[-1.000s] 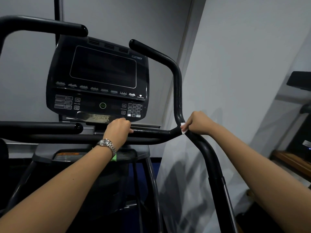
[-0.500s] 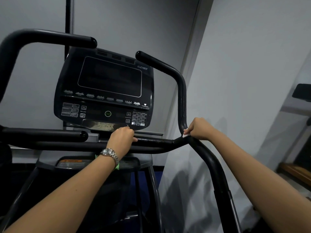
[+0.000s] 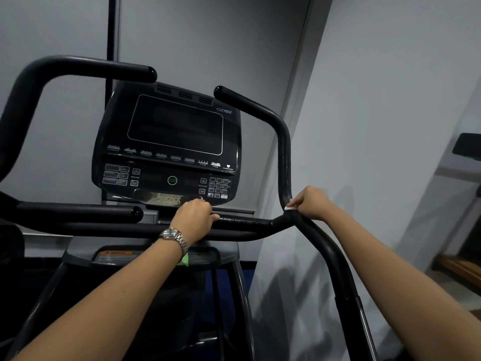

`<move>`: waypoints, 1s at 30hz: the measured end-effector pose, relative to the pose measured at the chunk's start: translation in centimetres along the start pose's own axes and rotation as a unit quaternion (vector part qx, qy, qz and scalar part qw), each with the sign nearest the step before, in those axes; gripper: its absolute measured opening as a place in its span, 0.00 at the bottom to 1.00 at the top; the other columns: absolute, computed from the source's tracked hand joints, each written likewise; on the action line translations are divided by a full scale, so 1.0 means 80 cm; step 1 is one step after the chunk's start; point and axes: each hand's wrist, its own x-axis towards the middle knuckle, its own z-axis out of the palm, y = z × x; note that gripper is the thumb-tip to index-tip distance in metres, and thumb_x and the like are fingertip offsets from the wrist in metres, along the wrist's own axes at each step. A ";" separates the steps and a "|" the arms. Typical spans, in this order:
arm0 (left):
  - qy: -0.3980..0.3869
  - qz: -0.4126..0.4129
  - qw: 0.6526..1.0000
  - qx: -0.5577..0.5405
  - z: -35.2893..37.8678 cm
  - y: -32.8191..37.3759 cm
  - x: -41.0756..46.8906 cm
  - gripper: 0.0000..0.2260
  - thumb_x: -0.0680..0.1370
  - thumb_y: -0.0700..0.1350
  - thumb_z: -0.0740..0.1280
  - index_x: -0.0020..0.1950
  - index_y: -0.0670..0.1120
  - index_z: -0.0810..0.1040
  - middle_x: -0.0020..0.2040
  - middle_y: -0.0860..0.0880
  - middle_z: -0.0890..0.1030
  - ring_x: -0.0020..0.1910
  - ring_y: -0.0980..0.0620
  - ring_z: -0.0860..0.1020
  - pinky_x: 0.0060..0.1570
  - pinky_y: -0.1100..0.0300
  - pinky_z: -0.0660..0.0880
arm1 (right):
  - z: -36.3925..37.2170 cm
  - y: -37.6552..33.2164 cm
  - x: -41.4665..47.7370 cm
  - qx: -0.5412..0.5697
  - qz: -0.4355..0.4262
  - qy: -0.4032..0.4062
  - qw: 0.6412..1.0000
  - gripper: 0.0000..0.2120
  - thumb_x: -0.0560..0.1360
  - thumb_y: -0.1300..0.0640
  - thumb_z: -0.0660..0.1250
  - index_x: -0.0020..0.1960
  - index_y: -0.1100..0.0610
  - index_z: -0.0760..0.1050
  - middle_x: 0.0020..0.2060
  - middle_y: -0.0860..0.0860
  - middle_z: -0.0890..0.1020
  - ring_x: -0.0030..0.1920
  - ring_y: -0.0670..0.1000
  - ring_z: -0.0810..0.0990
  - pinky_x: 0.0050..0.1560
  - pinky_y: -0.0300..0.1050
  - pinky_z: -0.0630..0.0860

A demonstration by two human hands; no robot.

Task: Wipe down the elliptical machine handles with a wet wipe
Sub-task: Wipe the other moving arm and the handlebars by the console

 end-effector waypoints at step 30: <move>-0.057 0.025 0.997 -0.043 -0.006 -0.021 -0.001 0.25 0.75 0.40 0.68 0.71 0.45 0.68 0.65 0.48 0.74 0.66 0.48 0.70 0.64 0.57 0.68 | 0.150 -0.079 -0.023 0.051 0.077 0.099 0.991 0.15 0.73 0.70 0.63 0.55 0.58 0.78 0.47 0.57 0.81 0.48 0.57 0.80 0.46 0.47 0.79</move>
